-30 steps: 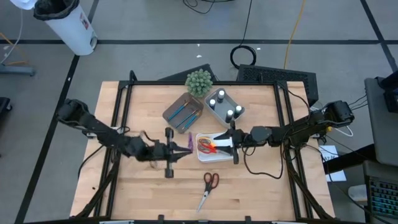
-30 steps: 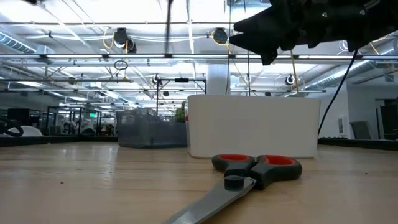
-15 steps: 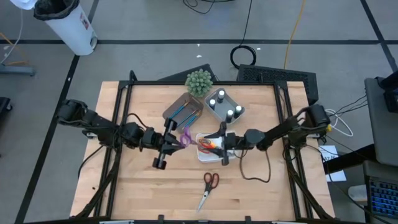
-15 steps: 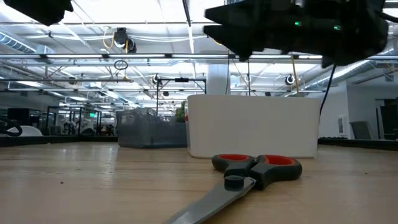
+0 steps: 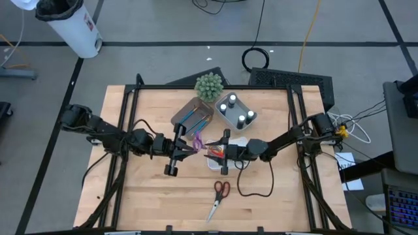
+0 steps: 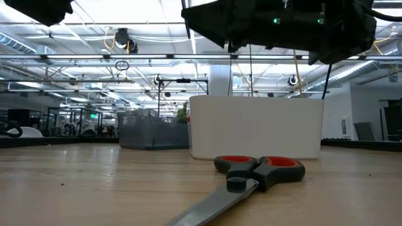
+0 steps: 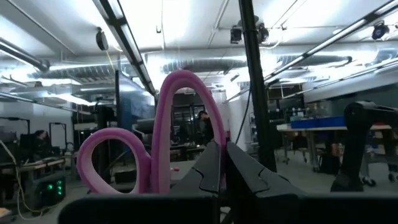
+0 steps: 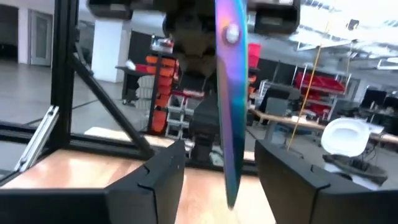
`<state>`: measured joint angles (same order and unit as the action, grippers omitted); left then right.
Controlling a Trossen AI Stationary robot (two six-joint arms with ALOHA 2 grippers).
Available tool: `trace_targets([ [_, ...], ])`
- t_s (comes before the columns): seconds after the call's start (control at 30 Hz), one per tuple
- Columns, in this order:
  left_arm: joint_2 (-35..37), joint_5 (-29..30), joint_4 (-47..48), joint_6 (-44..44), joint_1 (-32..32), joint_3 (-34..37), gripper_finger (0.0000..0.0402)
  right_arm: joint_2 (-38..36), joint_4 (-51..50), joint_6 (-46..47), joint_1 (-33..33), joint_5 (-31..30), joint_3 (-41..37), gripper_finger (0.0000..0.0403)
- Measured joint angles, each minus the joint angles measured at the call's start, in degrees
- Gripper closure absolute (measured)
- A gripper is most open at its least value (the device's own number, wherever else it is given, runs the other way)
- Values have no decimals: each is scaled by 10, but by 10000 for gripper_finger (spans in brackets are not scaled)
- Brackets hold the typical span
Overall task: Pick & Place Paint Supplies
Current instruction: Put the purple scissors into the white bin
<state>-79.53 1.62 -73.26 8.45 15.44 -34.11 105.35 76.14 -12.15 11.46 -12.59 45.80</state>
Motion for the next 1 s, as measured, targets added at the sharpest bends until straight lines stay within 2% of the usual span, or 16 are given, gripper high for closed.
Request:
trace_targets([
  [0.4,0,10,-2,3,0,0,396,-3,-11,-20,7,-14,0,304],
  [0.57,0,11,-2,3,0,0,396,-3,-18,-20,6,-42,0,339],
  [0.87,0,10,-1,3,0,0,396,-3,-26,-18,5,-39,0,391],
  [1.0,0,10,-1,1,0,0,396,-3,-26,-16,5,-39,0,393],
])
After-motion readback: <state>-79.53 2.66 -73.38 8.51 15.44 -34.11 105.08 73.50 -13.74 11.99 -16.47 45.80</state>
